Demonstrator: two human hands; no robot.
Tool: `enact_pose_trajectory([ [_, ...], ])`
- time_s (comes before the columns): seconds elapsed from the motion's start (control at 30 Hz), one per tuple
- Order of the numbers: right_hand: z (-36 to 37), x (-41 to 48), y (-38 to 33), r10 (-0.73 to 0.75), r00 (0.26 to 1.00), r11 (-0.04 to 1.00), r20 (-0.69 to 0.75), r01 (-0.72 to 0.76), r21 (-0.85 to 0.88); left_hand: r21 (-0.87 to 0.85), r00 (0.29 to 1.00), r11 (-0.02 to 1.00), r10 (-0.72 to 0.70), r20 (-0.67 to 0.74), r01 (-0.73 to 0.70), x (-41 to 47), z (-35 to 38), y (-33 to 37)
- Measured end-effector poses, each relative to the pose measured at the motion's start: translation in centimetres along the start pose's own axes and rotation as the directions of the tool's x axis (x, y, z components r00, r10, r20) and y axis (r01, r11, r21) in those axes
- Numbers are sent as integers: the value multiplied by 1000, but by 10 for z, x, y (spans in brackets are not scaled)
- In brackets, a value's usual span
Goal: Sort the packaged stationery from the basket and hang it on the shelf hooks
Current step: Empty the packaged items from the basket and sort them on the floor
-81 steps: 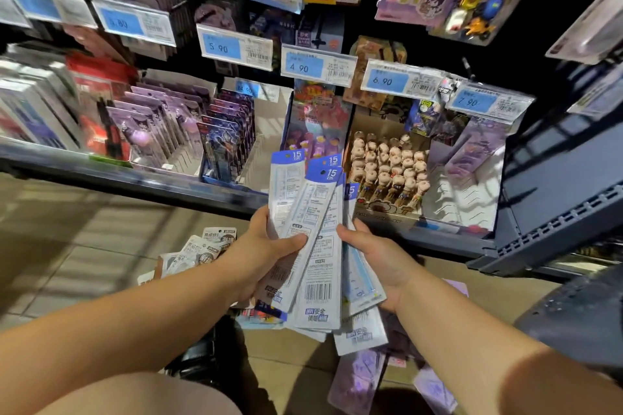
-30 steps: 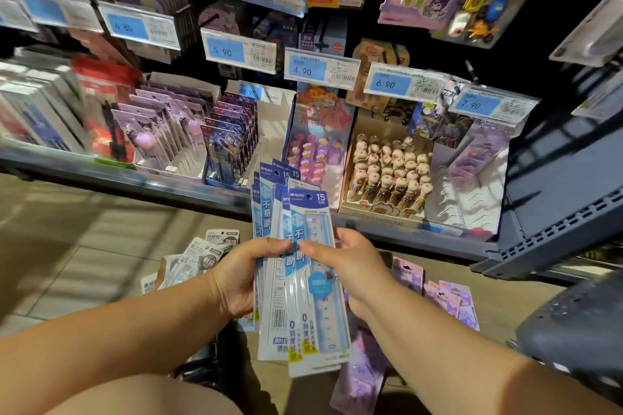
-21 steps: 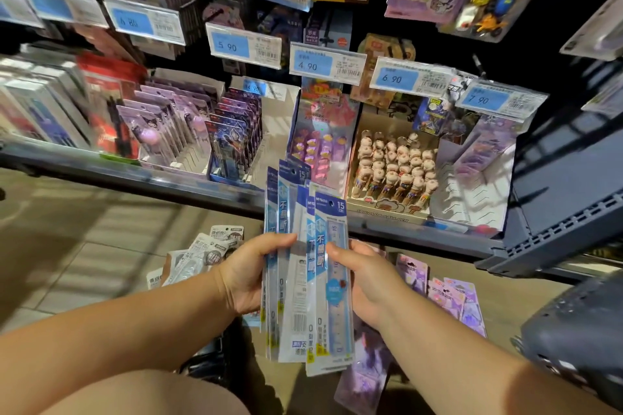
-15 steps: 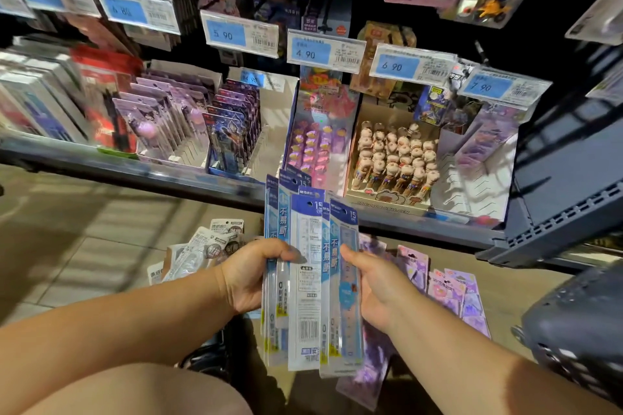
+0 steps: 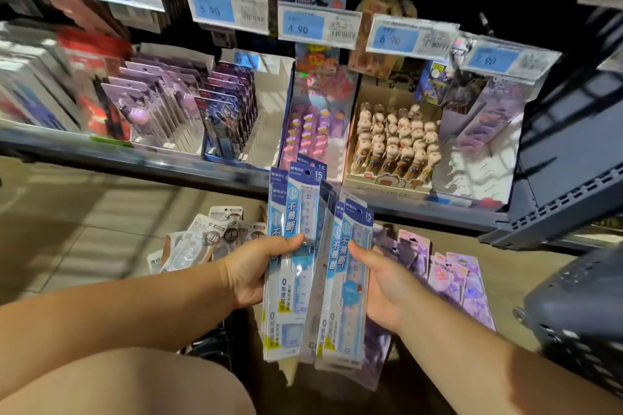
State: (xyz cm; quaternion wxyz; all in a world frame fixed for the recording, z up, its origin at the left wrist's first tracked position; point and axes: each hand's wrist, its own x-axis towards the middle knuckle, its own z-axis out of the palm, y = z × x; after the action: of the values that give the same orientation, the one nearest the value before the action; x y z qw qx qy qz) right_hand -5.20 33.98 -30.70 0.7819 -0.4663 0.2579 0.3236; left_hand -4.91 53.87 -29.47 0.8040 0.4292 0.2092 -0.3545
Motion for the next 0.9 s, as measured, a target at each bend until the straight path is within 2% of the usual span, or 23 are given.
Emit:
enact_pose_trajectory([
  [0.17, -17, -1, 4, 40, 999, 998, 21, -39, -42, 57, 1000, 998, -5, -12, 6, 2, 2, -5],
  [0.3, -19, -2, 4, 36, 998, 999, 46, -36, -13, 152, 999, 987, -45, 22, 41, 3, 9, -8],
  [0.47, -18, -1, 4, 15, 1000, 1000, 5, -15, 24, 75, 995, 993, -93, 37, 90, 8, 13, -10],
  [0.63, -22, -1, 2, -5, 1000, 1000, 31, 5, -10, 168, 992, 977, -128, -22, 130, 10, 15, -15],
  [0.77, -23, -1, 2, 21, 995, 997, 93, -14, -71, 197, 996, 979, -35, -81, 50, 11, 17, -17],
  [0.9, -18, -3, 4, 37, 992, 995, 124, -24, -100, 171, 996, 984, -26, -82, 39, 10, 20, -11],
])
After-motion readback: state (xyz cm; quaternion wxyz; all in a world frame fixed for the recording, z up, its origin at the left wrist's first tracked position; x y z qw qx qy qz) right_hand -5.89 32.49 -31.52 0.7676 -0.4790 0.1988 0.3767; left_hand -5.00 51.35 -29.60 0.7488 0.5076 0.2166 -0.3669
